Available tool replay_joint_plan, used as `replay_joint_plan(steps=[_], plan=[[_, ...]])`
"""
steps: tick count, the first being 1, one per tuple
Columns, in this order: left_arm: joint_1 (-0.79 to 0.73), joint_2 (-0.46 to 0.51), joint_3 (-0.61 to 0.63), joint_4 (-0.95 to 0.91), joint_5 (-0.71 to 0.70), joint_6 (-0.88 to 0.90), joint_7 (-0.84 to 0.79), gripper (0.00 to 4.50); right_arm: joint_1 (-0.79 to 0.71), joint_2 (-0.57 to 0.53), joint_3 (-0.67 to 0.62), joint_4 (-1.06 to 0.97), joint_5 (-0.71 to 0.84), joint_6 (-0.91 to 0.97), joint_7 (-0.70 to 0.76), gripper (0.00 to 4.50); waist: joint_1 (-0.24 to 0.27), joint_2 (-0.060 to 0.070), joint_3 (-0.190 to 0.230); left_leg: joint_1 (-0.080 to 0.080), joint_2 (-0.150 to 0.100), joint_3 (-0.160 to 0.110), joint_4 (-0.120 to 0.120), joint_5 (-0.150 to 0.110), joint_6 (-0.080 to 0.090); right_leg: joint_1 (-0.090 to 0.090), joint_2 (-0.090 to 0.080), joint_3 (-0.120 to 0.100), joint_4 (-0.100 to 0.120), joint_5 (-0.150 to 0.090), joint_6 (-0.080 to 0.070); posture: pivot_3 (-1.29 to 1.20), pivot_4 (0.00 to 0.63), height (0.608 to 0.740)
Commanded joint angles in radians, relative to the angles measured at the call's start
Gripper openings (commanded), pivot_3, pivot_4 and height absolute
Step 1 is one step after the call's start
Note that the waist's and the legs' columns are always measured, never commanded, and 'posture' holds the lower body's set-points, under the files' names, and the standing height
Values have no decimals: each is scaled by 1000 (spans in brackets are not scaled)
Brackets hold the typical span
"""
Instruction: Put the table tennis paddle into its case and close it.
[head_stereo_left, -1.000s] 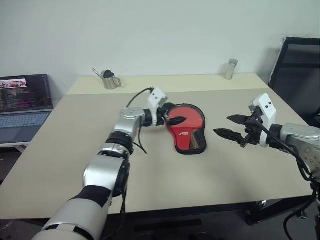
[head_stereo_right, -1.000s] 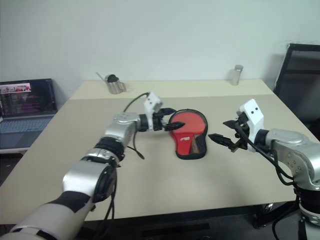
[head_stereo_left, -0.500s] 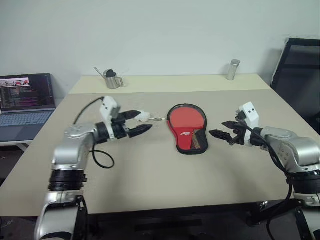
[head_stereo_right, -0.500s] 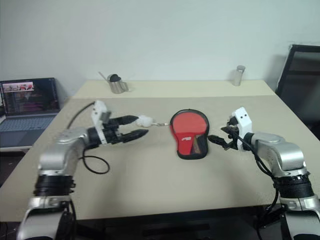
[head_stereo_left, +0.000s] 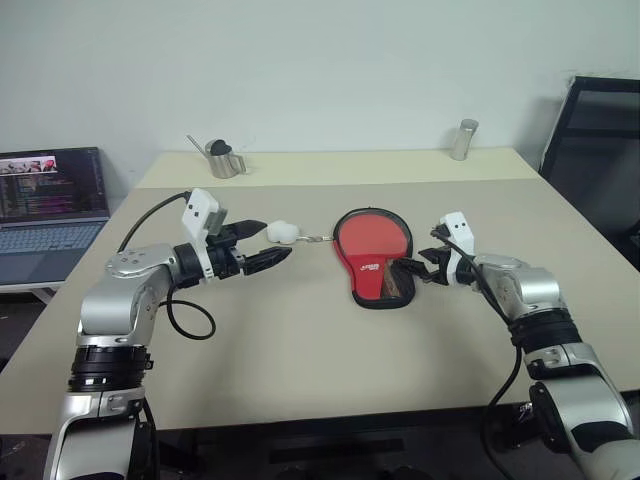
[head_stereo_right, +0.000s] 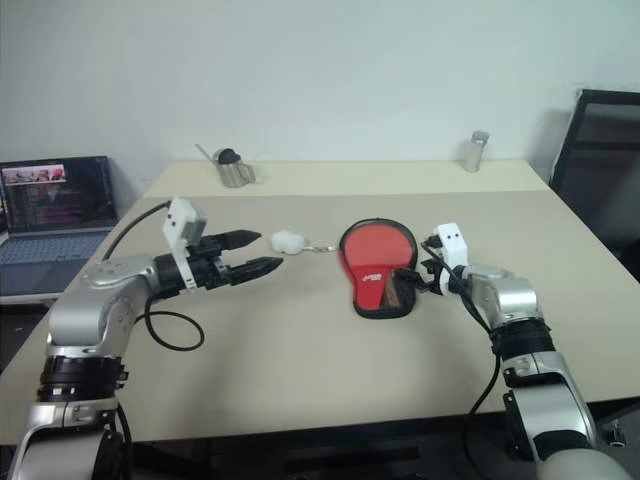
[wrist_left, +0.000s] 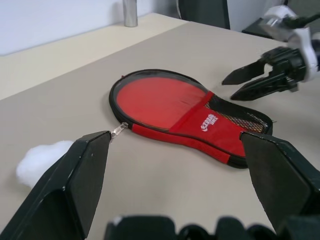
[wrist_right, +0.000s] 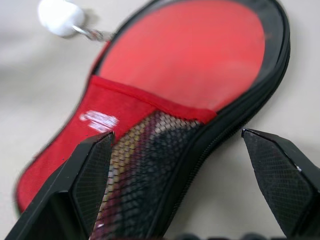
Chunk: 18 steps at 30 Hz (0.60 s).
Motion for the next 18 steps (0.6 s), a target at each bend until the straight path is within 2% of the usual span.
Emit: replay_joint_plan(steps=[1, 13, 16, 18], plan=[[-22, 13, 0, -37, -18, -6, 5, 4500, -63, 16, -16, 104, -37, -85, -2, 4467, -1, 0, 0, 0, 0, 1, 0, 0, 0, 0, 0, 0, 0, 0, 0, 0, 150, 740], [-35, 7, -16, -31, -17, -14, 6, 4500, -199, 95, -26, 431, -112, -184, 3, 4467, -8, -1, 0, 2, 1, 5, 0, 0, 0, 0, 0, 2, 1, 1, -1, 0, 150, 740], [-32, 8, -17, -34, -15, -17, 7, 4500, -213, 109, -17, 462, -136, -191, 15, 3840, -13, -1, -1, 3, 1, 6, 0, 0, 0, 0, 0, 3, 2, 1, -1, 0, 150, 740], [-28, 8, -17, -36, -16, -17, 8, 4500, -217, 119, -15, 475, -146, -186, 23, 3207, -18, -1, -1, 3, 1, 6, 0, 0, 0, 0, 0, 3, 2, 1, -1, 0, 150, 740]])
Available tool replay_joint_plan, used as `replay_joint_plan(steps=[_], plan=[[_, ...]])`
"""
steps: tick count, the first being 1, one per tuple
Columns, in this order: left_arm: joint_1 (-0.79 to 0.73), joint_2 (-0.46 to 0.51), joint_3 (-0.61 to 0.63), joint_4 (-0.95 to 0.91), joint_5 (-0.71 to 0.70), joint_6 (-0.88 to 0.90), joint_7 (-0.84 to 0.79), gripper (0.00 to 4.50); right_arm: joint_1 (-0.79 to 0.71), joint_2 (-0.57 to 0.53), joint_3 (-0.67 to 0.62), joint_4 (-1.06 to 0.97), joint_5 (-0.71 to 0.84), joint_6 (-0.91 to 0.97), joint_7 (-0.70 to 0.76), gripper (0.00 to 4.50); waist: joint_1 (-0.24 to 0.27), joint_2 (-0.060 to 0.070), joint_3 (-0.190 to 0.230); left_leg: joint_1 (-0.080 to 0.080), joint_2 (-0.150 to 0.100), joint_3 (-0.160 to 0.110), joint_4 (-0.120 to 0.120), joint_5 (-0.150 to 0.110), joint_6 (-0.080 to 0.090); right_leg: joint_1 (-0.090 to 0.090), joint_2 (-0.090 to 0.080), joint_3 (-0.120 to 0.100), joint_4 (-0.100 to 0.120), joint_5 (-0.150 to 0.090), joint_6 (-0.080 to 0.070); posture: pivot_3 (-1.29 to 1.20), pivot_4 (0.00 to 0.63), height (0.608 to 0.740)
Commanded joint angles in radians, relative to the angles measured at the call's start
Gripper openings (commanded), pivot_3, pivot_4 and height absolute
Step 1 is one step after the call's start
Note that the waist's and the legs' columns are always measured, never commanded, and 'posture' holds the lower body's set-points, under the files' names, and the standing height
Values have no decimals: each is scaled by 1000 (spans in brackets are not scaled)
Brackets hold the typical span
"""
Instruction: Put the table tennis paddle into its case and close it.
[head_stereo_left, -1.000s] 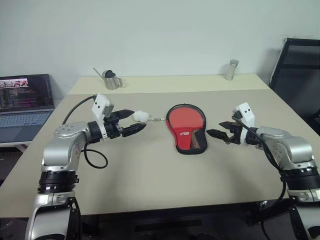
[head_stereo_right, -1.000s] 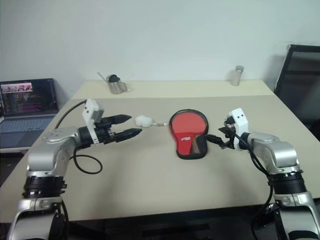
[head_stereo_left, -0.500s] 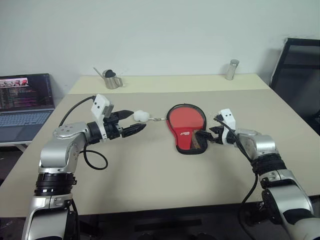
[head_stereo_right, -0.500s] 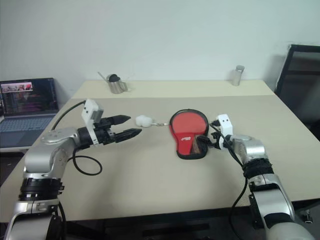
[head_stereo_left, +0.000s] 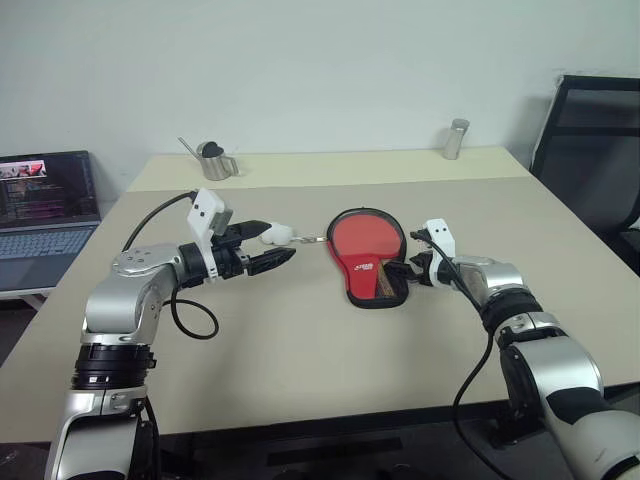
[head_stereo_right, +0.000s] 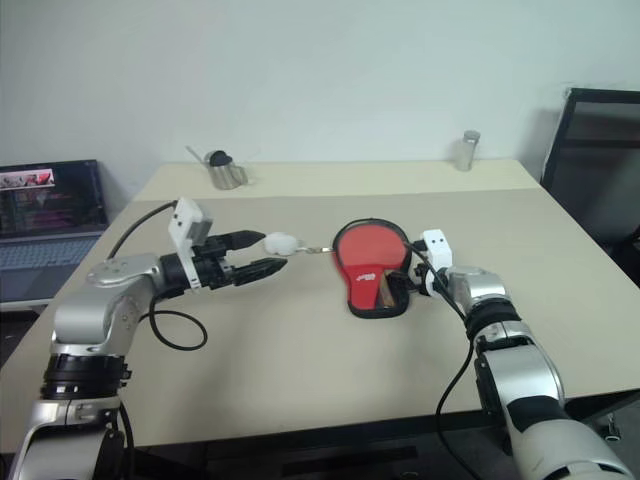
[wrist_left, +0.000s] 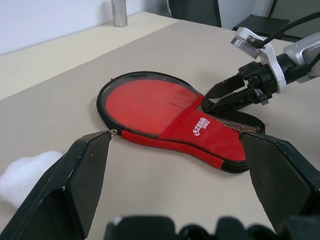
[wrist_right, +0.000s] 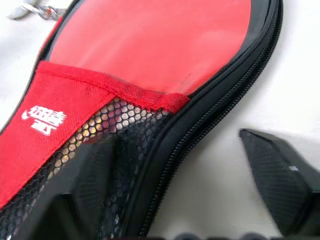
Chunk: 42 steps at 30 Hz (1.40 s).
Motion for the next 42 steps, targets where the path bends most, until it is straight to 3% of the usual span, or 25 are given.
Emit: replay_joint_plan(steps=[1, 10, 16, 25, 33, 42], plan=[[-15, 10, 8, -38, -15, -15, 7, 4500, -16, 23, 3, 27, -26, 7, 21, 2824, -7, 0, 0, 0, 0, 0, 0, 0, 0, 0, 0, 0, 0, 0, 0, 0, 150, 740], [22, 25, -8, -27, 5, -35, -8, 4500, 0, 57, 0, 23, -27, 63, 48, 11, -11, -1, -1, 6, 0, 0, -1, 0, 0, 5, 0, 1, 0, 0, 0, 0, 150, 740], [104, 87, -42, -39, -8, -44, -113, 4500, 38, 85, 12, -158, 4, 179, 95, 11, -16, -2, -1, 10, 1, 1, -4, 0, 0, 6, 0, 2, 0, 0, 0, 0, 150, 740], [177, 141, -40, -109, -85, -5, -234, 4500, 239, 102, 42, -741, 94, 533, 65, 11, -15, -2, -1, 9, 2, 1, -4, -1, -1, 4, 0, 3, 0, -1, 0, 0, 150, 740], [313, 203, -27, -243, -145, 28, -288, 4500, 489, 72, 20, -1204, 191, 849, -36, 11, -9, -2, -1, 7, 1, -1, -4, -1, -1, 5, -1, 2, -2, -3, 2, 0, 150, 740], [312, 220, -40, -282, -160, 48, -284, 4500, 655, 214, -110, -1534, 236, 1143, -204, 11, -7, -2, -1, 7, 2, -3, -4, -1, -2, 5, -1, 1, -3, -3, 2, 0, 150, 740]])
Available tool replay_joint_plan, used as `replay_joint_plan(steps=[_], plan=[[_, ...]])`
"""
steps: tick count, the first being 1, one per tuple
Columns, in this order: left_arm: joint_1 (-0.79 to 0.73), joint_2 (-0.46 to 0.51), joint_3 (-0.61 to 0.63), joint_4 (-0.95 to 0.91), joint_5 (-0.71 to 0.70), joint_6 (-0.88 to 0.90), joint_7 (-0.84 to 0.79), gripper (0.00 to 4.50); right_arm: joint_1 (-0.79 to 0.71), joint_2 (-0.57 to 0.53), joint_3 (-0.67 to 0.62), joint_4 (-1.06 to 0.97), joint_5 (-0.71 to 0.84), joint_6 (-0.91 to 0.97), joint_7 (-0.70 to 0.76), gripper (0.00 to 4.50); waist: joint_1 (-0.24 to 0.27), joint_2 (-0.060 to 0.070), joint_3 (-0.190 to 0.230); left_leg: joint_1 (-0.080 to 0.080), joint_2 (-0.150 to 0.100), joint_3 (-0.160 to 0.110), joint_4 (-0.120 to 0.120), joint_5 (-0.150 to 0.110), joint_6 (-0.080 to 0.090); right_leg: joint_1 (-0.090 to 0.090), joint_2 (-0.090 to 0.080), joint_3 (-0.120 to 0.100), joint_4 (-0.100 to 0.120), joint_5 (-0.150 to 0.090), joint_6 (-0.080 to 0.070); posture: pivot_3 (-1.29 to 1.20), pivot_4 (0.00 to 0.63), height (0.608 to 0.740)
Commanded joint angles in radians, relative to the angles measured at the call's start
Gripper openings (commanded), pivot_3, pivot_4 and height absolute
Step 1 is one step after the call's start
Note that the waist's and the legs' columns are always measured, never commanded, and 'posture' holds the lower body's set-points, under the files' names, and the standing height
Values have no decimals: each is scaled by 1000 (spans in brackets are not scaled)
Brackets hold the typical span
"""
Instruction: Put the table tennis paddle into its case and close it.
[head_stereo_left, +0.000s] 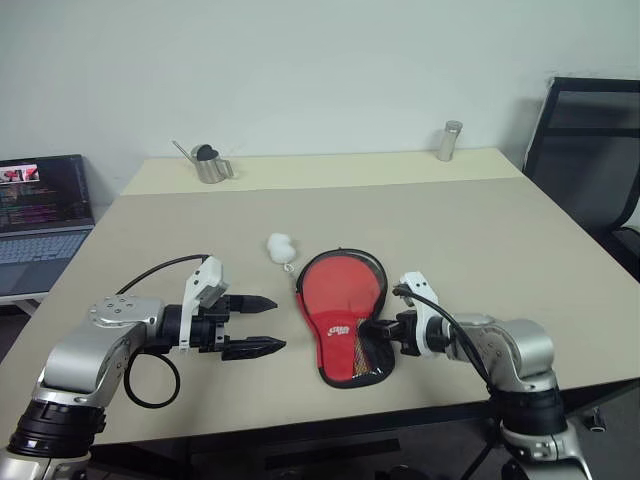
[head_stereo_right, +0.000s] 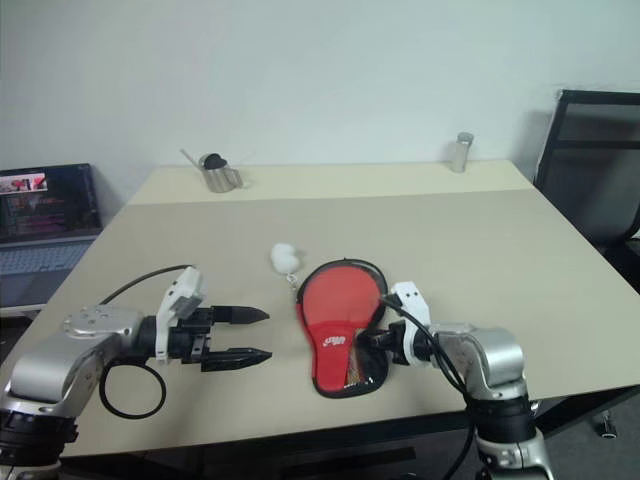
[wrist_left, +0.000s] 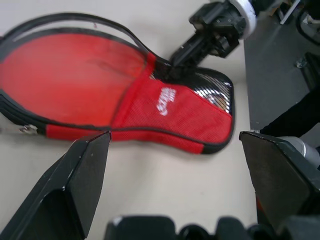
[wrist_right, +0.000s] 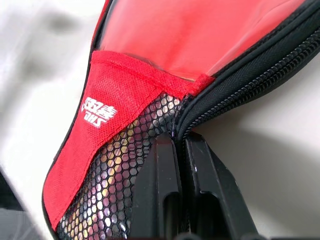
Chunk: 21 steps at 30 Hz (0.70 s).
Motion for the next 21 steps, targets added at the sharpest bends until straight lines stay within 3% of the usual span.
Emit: replay_joint_plan(steps=[1, 7, 21], plan=[[-19, 19, 13, -41, -23, 7, 1, 4500, 35, 47, -50, -109, 33, 92, -44, 11, 0, 0, 0, 0, 0, 0, 0, 0, 0, 0, 0, 0, 0, 0, 0, 0, 150, 740], [-35, 33, 3, -38, -20, 17, -13, 4500, 127, 110, -73, -194, 69, 102, -117, 11, 0, 0, 0, -1, 0, -1, 0, 0, 0, 0, 0, -1, -1, 0, 0, 0, 150, 740], [-69, 24, -16, -13, -2, 2, -11, 4500, 125, 66, -68, -169, 91, 101, -176, 11, 0, 0, 0, -1, 0, -1, 0, -1, -1, 0, 0, -1, -2, -1, 0, 0, 150, 740]])
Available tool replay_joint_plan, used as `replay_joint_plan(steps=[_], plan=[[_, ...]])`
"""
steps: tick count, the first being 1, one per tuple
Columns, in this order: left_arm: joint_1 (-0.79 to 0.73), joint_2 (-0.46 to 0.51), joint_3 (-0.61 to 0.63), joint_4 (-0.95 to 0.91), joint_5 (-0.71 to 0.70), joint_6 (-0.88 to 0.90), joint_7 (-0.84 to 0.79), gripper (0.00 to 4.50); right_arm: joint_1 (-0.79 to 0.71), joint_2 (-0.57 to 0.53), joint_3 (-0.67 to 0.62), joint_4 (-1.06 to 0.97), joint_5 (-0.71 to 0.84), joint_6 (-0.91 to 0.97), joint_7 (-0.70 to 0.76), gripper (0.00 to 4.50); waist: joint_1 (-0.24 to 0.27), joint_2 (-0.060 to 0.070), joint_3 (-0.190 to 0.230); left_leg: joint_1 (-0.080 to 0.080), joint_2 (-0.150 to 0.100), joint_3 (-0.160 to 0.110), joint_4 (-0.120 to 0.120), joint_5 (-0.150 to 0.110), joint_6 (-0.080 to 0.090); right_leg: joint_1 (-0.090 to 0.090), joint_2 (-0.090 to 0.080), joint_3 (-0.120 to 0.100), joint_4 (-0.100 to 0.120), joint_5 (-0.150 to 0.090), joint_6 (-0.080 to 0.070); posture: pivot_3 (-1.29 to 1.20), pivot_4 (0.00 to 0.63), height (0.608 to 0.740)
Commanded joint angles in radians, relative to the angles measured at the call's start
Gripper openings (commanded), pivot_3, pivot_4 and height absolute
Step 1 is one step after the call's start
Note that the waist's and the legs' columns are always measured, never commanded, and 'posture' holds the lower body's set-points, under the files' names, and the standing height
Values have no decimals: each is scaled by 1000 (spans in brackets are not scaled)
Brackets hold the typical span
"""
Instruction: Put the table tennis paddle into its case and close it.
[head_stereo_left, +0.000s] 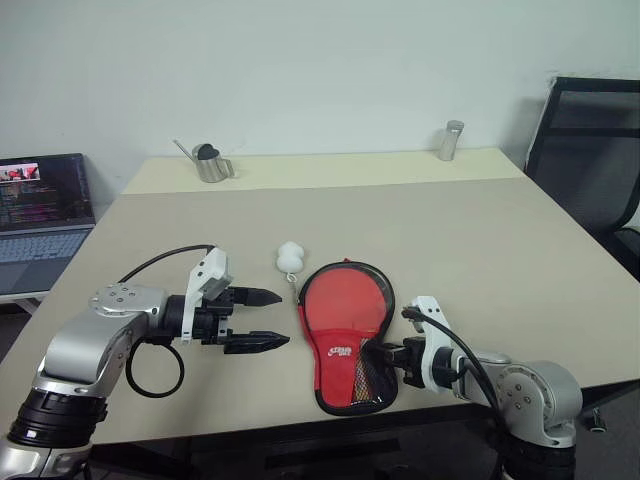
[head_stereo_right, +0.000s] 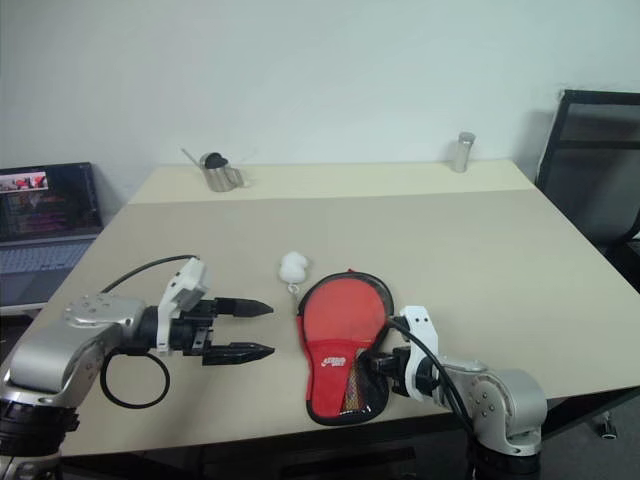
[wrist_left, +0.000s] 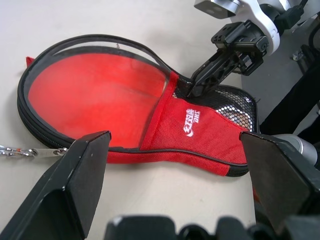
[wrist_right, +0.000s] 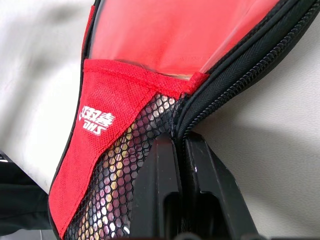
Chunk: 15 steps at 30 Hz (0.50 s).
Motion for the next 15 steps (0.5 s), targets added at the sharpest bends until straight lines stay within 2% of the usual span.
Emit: replay_joint_plan(steps=[1, 2, 5, 9, 15], plan=[[-11, 10, 12, -14, -6, -15, 4, 4500, -12, -19, 3, 8, 0, 14, -12, 11, 0, 0, 0, 0, 0, 0, 0, 0, 0, 0, 0, 0, 0, 0, 0, 0, 150, 740], [-7, 11, 14, -18, -8, -14, 5, 4500, -15, -22, -1, 8, 4, 14, -12, 11, 0, 0, 0, 0, 0, 0, 0, 0, 0, 0, 0, 0, 0, 0, 0, 0, 150, 740], [8, 13, 22, -29, -12, -15, 11, 4500, -14, -34, -5, -8, 23, 14, -13, 736, 0, 0, 0, 0, 0, 0, 0, 0, 0, 0, 0, 0, 0, 0, 0, 0, 150, 740], [28, 13, 33, -41, -17, -15, 23, 4500, 2, -54, -1, -65, 70, 14, -21, 2064, 0, 0, 0, 0, 0, 0, 0, 0, 0, 0, 0, 0, 0, 0, -1, 0, 150, 740], [70, 12, 46, -63, -31, -11, 29, 4500, -48, -171, -25, -149, 207, 14, 43, 4081, 0, 0, 0, -1, 0, -1, 0, 0, 0, 0, -1, 0, 0, -2, -4, 0, 150, 740]])
